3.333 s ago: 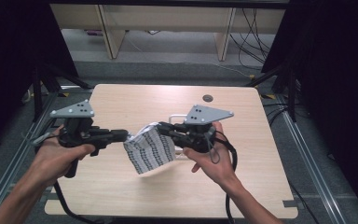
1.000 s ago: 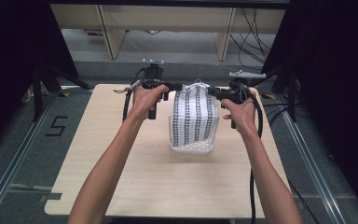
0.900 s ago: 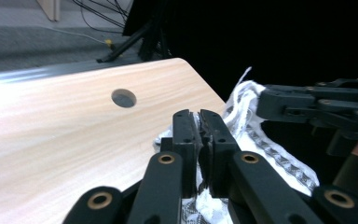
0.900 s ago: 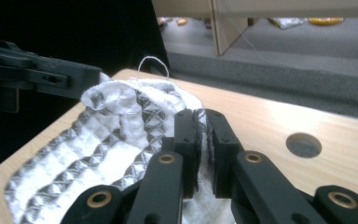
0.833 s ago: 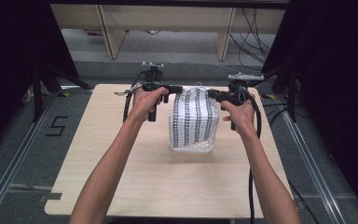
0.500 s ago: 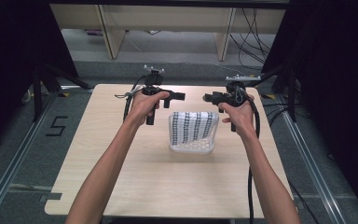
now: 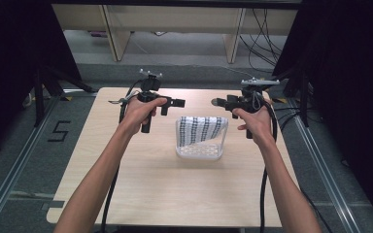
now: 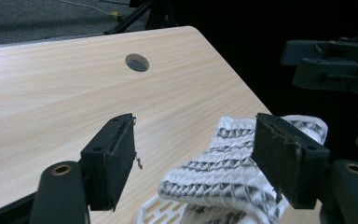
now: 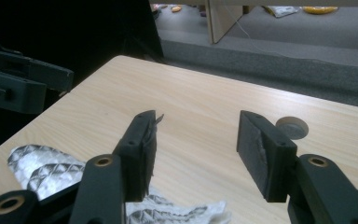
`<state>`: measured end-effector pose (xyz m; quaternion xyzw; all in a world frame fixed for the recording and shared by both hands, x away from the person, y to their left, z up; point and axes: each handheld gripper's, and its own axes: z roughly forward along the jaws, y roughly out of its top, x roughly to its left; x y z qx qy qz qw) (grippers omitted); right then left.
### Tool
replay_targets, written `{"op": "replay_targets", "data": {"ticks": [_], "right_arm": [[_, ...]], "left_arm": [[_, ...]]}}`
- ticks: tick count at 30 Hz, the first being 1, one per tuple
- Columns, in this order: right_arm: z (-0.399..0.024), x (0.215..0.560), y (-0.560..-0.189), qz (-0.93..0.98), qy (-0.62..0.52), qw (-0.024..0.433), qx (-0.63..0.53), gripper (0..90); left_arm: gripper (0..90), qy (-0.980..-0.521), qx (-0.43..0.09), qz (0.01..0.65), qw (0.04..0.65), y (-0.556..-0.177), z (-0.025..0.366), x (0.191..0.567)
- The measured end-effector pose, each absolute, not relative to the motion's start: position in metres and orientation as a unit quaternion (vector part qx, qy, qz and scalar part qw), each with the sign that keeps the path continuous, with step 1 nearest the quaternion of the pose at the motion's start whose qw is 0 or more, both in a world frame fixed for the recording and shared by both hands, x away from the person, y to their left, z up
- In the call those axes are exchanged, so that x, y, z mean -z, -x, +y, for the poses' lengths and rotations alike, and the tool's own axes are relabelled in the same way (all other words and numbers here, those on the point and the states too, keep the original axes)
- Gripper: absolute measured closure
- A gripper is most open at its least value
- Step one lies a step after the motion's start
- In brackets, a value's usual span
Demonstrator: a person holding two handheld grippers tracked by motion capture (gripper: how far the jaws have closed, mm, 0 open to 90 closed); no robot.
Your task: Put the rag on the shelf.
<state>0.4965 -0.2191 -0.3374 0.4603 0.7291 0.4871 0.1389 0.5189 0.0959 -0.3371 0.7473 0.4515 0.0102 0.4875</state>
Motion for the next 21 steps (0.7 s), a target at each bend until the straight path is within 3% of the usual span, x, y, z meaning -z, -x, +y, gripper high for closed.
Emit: {"op": "replay_targets", "data": {"ticks": [14, 21], "right_arm": [[-0.224, 0.325, -0.477, 0.746, -0.427, 0.151, -0.488, 45.6], [-0.218, 0.319, -0.464, 0.747, -0.419, 0.15, -0.493, 36.8]], "left_arm": [[23.9, -0.758, -0.013, 0.444, 0.478, -0.499, 0.119, 0.34], [19.7, -0.762, -0.027, 0.43, 0.483, -0.483, 0.13, 0.339]]}}
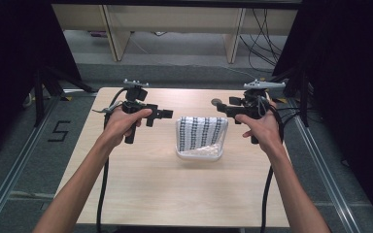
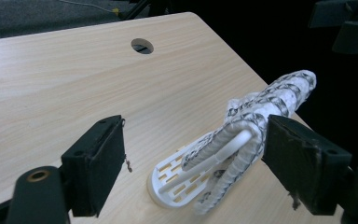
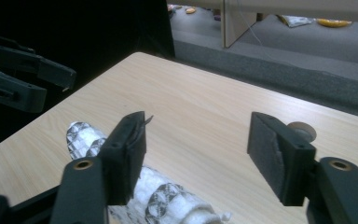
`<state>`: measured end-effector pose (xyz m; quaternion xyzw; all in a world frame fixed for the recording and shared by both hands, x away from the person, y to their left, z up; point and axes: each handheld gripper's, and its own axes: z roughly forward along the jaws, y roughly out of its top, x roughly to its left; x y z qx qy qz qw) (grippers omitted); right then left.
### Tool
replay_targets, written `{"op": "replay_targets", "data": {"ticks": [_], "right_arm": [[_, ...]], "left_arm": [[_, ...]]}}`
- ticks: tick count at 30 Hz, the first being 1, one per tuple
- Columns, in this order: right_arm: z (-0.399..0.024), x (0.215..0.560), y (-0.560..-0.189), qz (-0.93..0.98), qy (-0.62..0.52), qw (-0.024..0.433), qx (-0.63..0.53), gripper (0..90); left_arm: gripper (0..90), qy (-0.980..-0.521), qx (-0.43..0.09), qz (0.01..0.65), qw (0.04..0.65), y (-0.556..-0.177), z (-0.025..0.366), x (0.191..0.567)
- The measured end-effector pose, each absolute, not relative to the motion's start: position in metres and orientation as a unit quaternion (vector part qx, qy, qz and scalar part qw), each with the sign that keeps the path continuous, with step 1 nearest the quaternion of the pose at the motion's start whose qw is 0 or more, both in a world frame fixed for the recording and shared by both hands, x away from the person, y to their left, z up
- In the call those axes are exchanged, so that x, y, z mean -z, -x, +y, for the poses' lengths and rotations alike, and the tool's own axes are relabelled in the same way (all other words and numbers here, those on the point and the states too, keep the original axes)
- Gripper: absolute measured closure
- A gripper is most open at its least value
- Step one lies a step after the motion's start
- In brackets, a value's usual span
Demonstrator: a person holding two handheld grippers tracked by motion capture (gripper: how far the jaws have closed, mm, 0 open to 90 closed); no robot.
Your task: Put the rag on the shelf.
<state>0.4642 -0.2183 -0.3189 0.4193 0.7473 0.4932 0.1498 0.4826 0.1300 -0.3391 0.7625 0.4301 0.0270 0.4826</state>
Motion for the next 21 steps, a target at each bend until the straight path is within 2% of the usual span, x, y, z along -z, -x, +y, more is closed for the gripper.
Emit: {"op": "replay_targets", "data": {"ticks": [7, 21], "right_arm": [[-0.217, 0.318, -0.457, 0.753, -0.408, 0.153, -0.492, 30.8], [-0.217, 0.32, -0.444, 0.749, -0.402, 0.15, -0.505, 29.4]], "left_arm": [[17.0, -0.756, -0.037, 0.424, 0.497, -0.471, 0.137, 0.337], [16.2, -0.763, -0.043, 0.4, 0.506, -0.447, 0.138, 0.341]]}}
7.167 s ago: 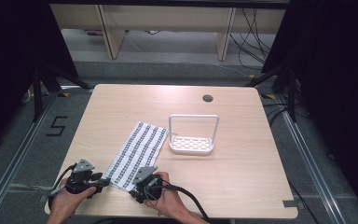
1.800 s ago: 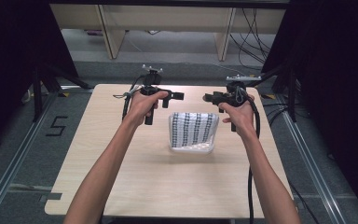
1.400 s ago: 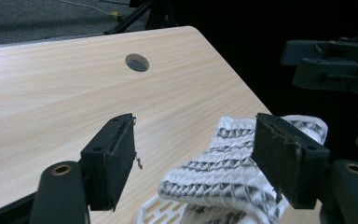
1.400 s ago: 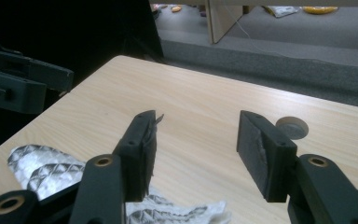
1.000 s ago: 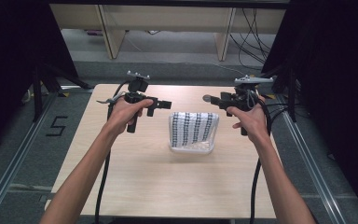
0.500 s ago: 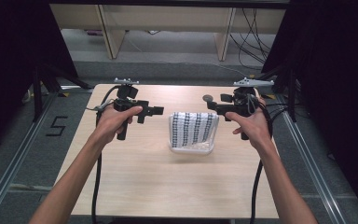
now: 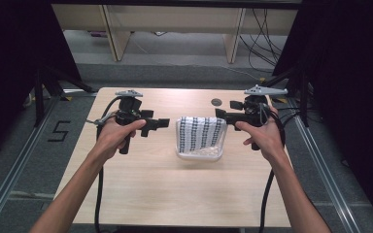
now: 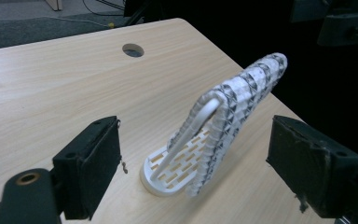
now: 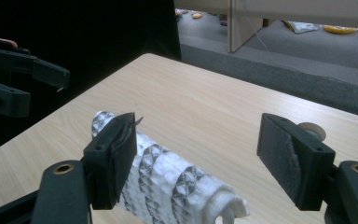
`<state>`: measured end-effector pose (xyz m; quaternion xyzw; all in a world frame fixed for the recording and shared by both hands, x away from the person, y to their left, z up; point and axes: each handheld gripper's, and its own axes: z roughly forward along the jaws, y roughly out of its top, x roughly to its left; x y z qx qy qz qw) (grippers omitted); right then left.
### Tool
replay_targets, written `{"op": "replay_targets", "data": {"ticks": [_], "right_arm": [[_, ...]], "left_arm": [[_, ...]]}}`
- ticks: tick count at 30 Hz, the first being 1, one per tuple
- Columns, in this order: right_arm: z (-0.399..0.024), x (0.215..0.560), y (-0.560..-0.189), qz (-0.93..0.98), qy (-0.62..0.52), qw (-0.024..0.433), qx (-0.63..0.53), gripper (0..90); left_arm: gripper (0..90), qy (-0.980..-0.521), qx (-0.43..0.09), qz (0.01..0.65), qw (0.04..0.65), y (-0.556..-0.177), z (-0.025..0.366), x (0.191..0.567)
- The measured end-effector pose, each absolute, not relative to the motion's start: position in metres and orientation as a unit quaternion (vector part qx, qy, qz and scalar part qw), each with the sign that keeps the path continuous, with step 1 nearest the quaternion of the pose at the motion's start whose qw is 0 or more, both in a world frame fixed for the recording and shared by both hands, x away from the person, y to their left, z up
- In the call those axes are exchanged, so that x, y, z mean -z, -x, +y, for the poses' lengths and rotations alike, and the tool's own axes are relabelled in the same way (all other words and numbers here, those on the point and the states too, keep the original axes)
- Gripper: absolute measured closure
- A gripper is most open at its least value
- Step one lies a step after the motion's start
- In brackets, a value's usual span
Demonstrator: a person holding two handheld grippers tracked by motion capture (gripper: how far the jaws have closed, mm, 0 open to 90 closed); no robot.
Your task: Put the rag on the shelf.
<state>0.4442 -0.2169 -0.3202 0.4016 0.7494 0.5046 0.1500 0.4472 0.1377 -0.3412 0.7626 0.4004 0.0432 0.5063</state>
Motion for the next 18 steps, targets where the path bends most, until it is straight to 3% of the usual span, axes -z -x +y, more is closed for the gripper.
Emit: {"op": "replay_targets", "data": {"ticks": [18], "right_arm": [[-0.224, 0.332, -0.431, 0.753, -0.395, 0.146, -0.506, 28.4]], "left_arm": [[16.2, -0.772, -0.047, 0.372, 0.513, -0.418, 0.135, 0.345]]}}
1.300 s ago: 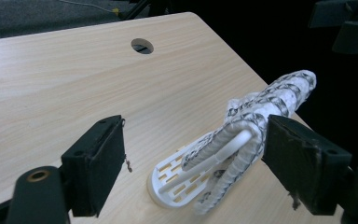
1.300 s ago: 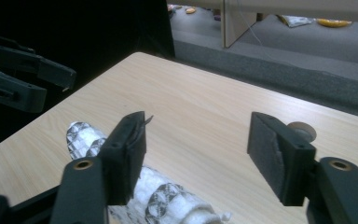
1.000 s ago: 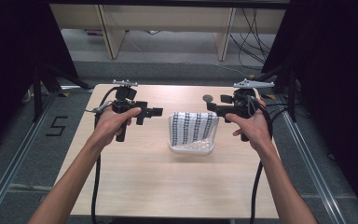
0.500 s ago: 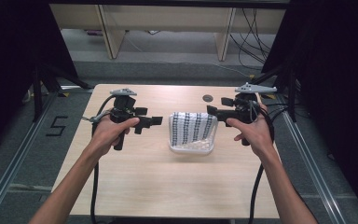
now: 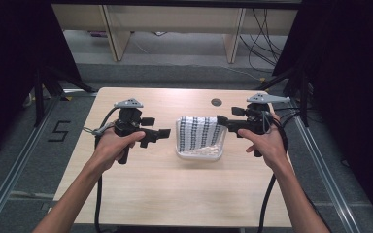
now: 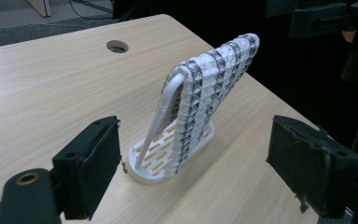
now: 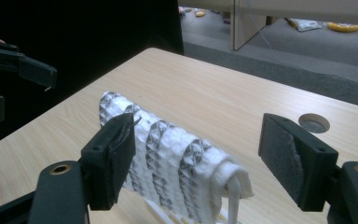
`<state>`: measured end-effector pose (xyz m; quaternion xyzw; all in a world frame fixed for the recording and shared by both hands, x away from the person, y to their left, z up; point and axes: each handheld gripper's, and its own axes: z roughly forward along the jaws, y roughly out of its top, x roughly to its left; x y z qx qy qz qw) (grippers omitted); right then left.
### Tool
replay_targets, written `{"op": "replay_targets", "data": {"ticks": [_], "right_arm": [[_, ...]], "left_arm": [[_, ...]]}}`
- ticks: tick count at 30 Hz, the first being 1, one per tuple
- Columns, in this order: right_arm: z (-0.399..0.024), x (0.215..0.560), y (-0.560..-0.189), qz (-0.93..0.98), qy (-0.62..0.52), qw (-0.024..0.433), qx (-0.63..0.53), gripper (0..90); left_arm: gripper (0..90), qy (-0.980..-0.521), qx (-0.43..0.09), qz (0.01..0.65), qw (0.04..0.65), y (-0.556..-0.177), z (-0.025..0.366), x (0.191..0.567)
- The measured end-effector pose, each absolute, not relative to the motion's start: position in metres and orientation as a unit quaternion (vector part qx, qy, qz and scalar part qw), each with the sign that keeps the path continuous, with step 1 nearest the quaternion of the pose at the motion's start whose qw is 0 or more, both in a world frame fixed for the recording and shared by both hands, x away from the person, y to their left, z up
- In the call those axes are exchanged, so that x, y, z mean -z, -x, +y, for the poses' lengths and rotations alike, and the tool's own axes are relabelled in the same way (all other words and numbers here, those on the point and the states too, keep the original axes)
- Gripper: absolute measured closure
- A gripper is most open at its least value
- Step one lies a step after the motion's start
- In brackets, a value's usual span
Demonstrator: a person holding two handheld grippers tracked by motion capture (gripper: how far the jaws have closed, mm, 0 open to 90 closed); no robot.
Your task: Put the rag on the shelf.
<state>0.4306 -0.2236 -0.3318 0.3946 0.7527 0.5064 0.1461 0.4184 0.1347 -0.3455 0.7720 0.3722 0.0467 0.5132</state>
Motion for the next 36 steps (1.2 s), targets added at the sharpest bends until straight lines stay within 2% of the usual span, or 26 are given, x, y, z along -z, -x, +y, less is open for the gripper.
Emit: {"op": "replay_targets", "data": {"ticks": [12, 15, 25, 32, 34, 35, 36], "right_arm": [[-0.227, 0.336, -0.424, 0.75, -0.397, 0.142, -0.509, 26.0], [-0.227, 0.337, -0.42, 0.75, -0.394, 0.143, -0.512, 23.7], [-0.228, 0.34, -0.407, 0.753, -0.382, 0.156, -0.512, 23.7], [-0.225, 0.342, -0.397, 0.749, -0.391, 0.148, -0.514, 23.5], [-0.226, 0.343, -0.396, 0.755, -0.379, 0.162, -0.511, 23.2], [-0.225, 0.344, -0.394, 0.752, -0.387, 0.148, -0.513, 23.0], [-0.225, 0.344, -0.394, 0.755, -0.382, 0.153, -0.511, 22.8]], "left_arm": [[16.6, -0.768, -0.033, 0.356, 0.532, -0.398, 0.133, 0.348], [16.7, -0.769, -0.036, 0.353, 0.531, -0.394, 0.132, 0.349], [16.6, -0.778, -0.052, 0.347, 0.521, -0.378, 0.135, 0.357], [16.6, -0.781, -0.066, 0.341, 0.519, -0.367, 0.14, 0.358], [16.6, -0.783, -0.07, 0.341, 0.515, -0.364, 0.141, 0.359], [16.6, -0.783, -0.068, 0.339, 0.518, -0.364, 0.142, 0.36], [16.2, -0.783, -0.069, 0.337, 0.518, -0.362, 0.143, 0.361]]}}
